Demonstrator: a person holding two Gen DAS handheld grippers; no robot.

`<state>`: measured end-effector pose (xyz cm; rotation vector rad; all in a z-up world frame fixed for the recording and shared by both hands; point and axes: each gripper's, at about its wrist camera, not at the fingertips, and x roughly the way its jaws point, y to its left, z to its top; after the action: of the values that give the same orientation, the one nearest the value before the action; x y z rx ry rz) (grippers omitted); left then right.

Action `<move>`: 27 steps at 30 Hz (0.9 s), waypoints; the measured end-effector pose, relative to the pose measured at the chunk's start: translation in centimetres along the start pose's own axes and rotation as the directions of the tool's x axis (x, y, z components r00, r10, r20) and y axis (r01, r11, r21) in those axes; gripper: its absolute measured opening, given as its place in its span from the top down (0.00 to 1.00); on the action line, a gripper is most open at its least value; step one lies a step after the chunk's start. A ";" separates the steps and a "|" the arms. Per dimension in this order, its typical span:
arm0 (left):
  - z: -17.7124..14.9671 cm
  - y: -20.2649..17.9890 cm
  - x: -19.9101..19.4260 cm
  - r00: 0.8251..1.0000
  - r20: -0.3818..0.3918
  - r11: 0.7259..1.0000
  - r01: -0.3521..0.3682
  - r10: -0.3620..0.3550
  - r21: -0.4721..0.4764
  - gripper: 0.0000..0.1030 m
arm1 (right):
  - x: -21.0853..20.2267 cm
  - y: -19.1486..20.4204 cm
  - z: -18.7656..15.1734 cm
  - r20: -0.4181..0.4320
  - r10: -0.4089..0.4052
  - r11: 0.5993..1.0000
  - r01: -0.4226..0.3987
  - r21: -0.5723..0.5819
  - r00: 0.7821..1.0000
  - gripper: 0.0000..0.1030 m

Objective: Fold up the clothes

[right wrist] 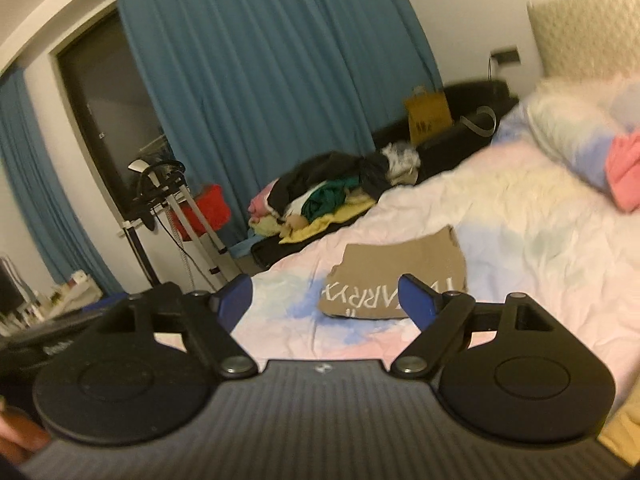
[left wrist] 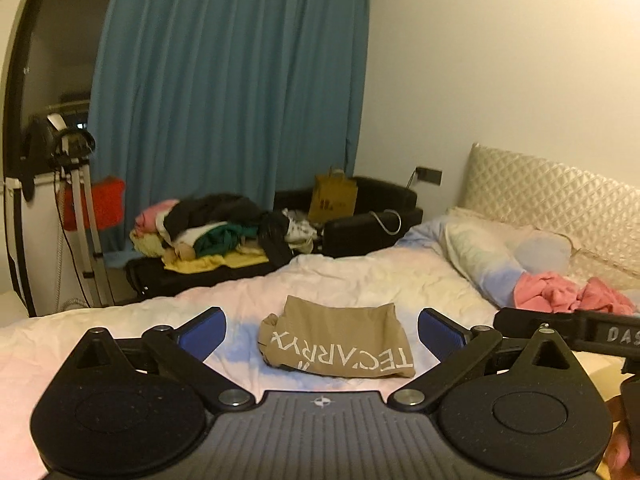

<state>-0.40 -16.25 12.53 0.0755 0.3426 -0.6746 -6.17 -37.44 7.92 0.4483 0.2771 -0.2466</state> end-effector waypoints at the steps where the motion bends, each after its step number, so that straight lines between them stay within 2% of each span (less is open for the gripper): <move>1: -0.6 -0.2 -0.8 1.000 0.010 1.000 -0.005 0.005 -0.002 0.00 | -0.5 0.2 -0.7 0.014 -0.001 1.000 0.001 -0.013 1.000 0.20; 7: -4.4 0.4 -2.4 0.999 0.028 0.999 -0.022 0.024 -0.050 0.00 | -1.4 0.4 -4.8 0.074 -0.004 0.999 0.008 -0.047 0.997 0.20; 13: -7.8 1.3 -0.5 0.999 0.008 0.998 -0.053 0.053 -0.026 0.00 | 0.6 -0.3 -7.9 0.077 -0.032 0.995 0.039 -0.093 0.997 0.20; 15: -9.0 1.6 0.2 0.999 0.000 0.998 -0.050 0.050 -0.040 0.00 | 1.5 -0.7 -8.5 0.053 -0.036 0.994 0.041 -0.098 0.998 0.20; 19: -10.6 1.7 1.9 0.998 -0.013 0.997 -0.058 0.058 -0.047 0.00 | 2.6 -1.1 -9.2 0.060 -0.062 0.989 0.070 -0.133 0.996 0.21; 23: -11.3 1.5 3.2 0.998 -0.033 0.997 -0.064 0.063 -0.039 0.00 | 2.8 -1.5 -9.5 0.048 -0.049 0.992 0.054 -0.112 0.998 0.21; 27: -11.3 2.0 3.4 0.998 -0.034 0.995 -0.060 0.057 -0.076 0.00 | 2.7 -1.4 -9.9 0.057 -0.051 0.989 0.058 -0.135 0.997 0.21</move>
<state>0.11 -14.76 0.67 0.0229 0.3949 -0.6024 -6.16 -34.61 -2.08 0.2981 0.2528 -0.2906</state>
